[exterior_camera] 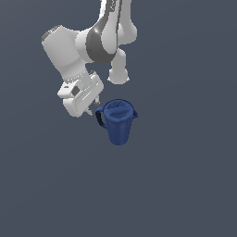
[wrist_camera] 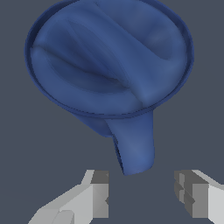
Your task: Pick up the object and move it to a goal position.
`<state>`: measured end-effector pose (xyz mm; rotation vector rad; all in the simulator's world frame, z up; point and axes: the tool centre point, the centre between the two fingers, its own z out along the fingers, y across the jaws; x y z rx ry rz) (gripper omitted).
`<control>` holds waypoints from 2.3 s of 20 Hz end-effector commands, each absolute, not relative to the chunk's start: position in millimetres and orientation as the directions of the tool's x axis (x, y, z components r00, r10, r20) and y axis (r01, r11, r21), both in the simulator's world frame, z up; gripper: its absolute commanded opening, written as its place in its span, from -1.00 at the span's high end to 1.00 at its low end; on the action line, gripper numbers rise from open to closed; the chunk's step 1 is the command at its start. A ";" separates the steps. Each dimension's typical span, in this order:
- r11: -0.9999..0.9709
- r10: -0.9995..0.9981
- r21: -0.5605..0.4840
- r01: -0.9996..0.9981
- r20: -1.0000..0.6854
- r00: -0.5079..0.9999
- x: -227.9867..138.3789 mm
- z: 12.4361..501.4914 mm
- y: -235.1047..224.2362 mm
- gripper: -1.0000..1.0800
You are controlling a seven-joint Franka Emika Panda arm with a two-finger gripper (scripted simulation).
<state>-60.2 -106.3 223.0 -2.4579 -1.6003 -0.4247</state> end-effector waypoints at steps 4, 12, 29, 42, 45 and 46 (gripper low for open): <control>-0.405 0.863 0.004 0.914 0.331 0.381 -60.3 220.1 -105.9 -0.23; -0.403 0.863 0.001 0.915 0.332 0.380 -57.7 193.5 -97.1 -0.23; -0.404 0.863 0.002 0.915 0.333 0.380 -55.1 197.3 -97.8 1.00; -0.401 0.862 0.003 0.916 0.338 0.377 -19.5 262.4 -110.7 1.00; -0.401 0.862 0.003 0.916 0.339 0.376 -7.0 284.7 -115.6 1.00; -0.401 0.862 0.003 0.916 0.340 0.376 -2.8 292.1 -117.3 1.00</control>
